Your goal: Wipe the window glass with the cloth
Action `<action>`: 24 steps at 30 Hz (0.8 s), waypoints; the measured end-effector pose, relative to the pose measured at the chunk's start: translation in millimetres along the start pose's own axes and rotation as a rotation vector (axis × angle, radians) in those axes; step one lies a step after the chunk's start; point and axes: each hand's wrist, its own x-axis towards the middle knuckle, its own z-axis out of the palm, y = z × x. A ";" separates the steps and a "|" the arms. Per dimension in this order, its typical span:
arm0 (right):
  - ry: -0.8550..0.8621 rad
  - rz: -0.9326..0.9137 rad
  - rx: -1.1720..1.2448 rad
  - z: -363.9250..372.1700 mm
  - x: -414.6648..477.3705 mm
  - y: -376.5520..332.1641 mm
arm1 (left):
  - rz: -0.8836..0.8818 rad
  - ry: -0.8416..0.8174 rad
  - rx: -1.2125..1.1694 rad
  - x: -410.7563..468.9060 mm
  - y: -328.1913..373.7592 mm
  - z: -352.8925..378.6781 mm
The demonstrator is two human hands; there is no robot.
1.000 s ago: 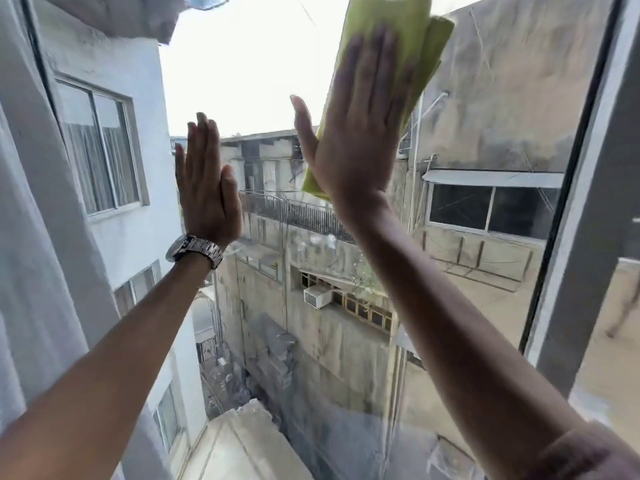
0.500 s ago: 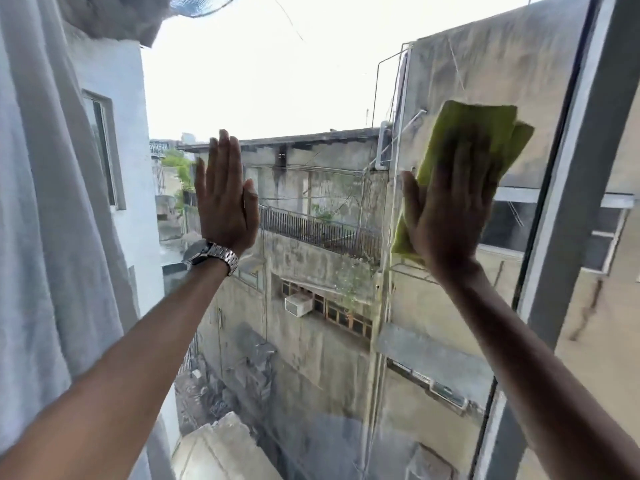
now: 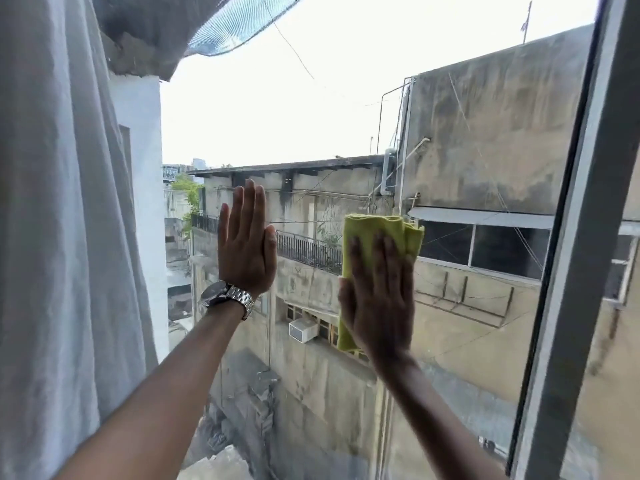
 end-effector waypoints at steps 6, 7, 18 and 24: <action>0.121 0.300 -0.064 -20.5 86.1 62.1 | 0.054 -0.076 0.046 -0.7 -12.5 -7.6; 0.154 0.335 -0.060 -20.1 116.1 59.6 | 0.087 -0.078 0.049 -0.9 -18.5 -6.9; 0.144 0.051 0.048 25.1 103.6 -84.7 | 0.072 0.037 -0.058 -3.4 -34.5 1.5; -0.043 -0.099 -0.029 13.0 -55.3 -35.4 | 0.083 0.000 -0.052 -2.8 -33.9 -6.0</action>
